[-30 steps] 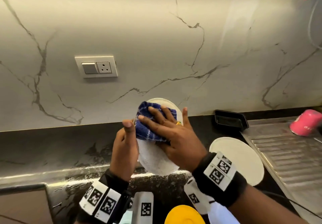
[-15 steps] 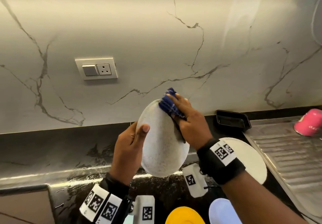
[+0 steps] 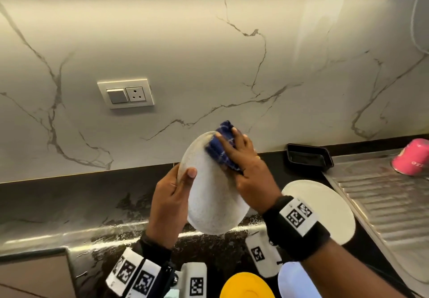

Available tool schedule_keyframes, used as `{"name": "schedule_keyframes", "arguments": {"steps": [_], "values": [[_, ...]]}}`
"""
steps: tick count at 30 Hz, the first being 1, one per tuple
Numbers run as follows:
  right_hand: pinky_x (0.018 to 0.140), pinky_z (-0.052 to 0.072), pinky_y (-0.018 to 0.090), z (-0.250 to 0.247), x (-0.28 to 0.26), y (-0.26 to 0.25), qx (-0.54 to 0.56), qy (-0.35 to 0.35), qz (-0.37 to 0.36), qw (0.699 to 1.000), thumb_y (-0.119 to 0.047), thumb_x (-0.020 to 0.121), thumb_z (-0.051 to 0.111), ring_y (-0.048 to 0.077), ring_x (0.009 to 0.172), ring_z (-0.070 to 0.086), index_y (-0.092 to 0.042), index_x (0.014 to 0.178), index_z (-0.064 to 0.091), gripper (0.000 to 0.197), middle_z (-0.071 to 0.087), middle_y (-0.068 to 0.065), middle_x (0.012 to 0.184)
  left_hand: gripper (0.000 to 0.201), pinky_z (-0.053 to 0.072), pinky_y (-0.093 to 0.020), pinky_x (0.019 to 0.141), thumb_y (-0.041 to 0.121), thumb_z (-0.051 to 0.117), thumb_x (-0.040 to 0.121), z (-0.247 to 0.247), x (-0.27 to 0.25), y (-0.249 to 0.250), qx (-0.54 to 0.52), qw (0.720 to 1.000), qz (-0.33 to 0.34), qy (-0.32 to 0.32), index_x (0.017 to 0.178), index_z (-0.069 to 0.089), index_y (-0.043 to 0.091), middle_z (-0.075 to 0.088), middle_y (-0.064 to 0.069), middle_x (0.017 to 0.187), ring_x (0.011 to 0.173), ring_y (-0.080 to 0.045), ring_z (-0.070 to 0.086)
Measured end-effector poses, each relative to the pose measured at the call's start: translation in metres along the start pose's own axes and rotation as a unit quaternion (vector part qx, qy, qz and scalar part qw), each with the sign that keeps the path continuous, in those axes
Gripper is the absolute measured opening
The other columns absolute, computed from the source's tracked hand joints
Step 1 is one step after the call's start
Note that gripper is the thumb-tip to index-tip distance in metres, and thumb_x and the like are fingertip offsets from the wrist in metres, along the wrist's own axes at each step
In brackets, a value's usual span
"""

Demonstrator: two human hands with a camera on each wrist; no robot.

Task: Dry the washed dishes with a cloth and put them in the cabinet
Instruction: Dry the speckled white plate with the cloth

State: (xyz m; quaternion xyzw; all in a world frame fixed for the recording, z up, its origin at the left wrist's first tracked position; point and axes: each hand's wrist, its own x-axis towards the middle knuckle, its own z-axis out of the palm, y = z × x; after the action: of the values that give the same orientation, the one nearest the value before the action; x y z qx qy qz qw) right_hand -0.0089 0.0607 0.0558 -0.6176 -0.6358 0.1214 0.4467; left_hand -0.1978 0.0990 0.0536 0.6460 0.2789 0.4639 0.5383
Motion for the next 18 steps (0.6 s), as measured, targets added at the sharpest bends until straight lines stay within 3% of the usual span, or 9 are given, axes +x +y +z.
{"name": "schedule_keyframes", "arguments": {"steps": [3,5,7,9,12,15,18], "values": [[0.123,0.001,0.048,0.013,-0.016,-0.019,-0.115,-0.020,-0.125,0.985,-0.027,0.101,0.046,0.024,0.153,-0.009,-0.050,0.150,0.021,0.060,0.006,-0.004,0.167,0.076,0.052,-0.051,0.099,0.074,0.065,0.079,-0.002,0.001,0.003,-0.049,0.999,-0.004,-0.022,0.129,0.063,0.017,0.070,-0.010,0.124,0.119,-0.029,0.065],[0.124,0.004,0.049,0.007,-0.017,-0.014,-0.132,-0.023,-0.148,0.980,-0.025,0.102,0.045,0.024,0.154,-0.005,-0.053,0.150,0.019,0.061,0.008,-0.006,0.167,0.077,0.052,-0.054,0.099,0.076,0.065,0.078,-0.003,-0.002,0.006,-0.031,0.999,0.002,-0.016,0.127,0.064,0.016,0.071,-0.010,0.121,0.115,-0.029,0.067],[0.124,0.011,0.049,-0.005,-0.012,0.001,-0.106,-0.013,-0.115,0.988,-0.018,0.100,0.050,0.019,0.154,-0.001,-0.059,0.147,0.020,0.070,0.009,-0.013,0.165,0.077,0.055,-0.055,0.097,0.077,0.064,0.077,-0.002,-0.005,0.007,-0.028,1.000,-0.004,-0.002,0.122,0.066,0.015,0.073,-0.009,0.116,0.110,-0.027,0.068],[0.124,0.015,0.048,-0.013,-0.010,0.016,-0.037,0.007,-0.038,0.999,-0.009,0.098,0.053,0.012,0.153,0.001,-0.060,0.144,0.027,0.074,0.013,-0.020,0.163,0.072,0.055,-0.056,0.096,0.080,0.063,0.076,-0.001,-0.009,0.004,-0.028,1.000,-0.013,0.003,0.116,0.068,0.020,0.072,-0.008,0.113,0.108,-0.028,0.067],[0.122,0.018,0.054,-0.009,-0.015,0.013,-0.026,0.037,-0.011,0.999,-0.011,0.096,0.051,0.015,0.153,0.004,-0.052,0.147,0.033,0.068,0.018,-0.017,0.163,0.071,0.052,-0.059,0.099,0.081,0.060,0.076,0.002,-0.011,0.003,-0.056,0.998,-0.014,0.003,0.115,0.069,0.022,0.069,-0.012,0.116,0.114,-0.034,0.062],[0.119,0.019,0.061,0.006,-0.029,-0.012,-0.119,0.033,-0.110,0.986,-0.020,0.097,0.047,0.033,0.152,0.010,-0.043,0.150,0.033,0.059,0.028,-0.006,0.161,0.092,0.047,-0.069,0.100,0.082,0.058,0.077,0.008,-0.007,0.006,-0.107,0.994,-0.028,0.013,0.126,0.060,0.004,0.066,-0.026,0.122,0.117,-0.050,0.059],[0.119,0.020,0.057,0.009,-0.036,-0.018,-0.170,0.022,-0.187,0.967,-0.024,0.100,0.045,0.038,0.150,0.020,-0.041,0.149,0.033,0.054,0.035,-0.002,0.159,0.085,0.053,-0.059,0.098,0.076,0.059,0.082,0.007,-0.005,0.007,-0.120,0.993,-0.007,0.013,0.125,0.063,0.004,0.069,-0.022,0.121,0.117,-0.041,0.065]]}}
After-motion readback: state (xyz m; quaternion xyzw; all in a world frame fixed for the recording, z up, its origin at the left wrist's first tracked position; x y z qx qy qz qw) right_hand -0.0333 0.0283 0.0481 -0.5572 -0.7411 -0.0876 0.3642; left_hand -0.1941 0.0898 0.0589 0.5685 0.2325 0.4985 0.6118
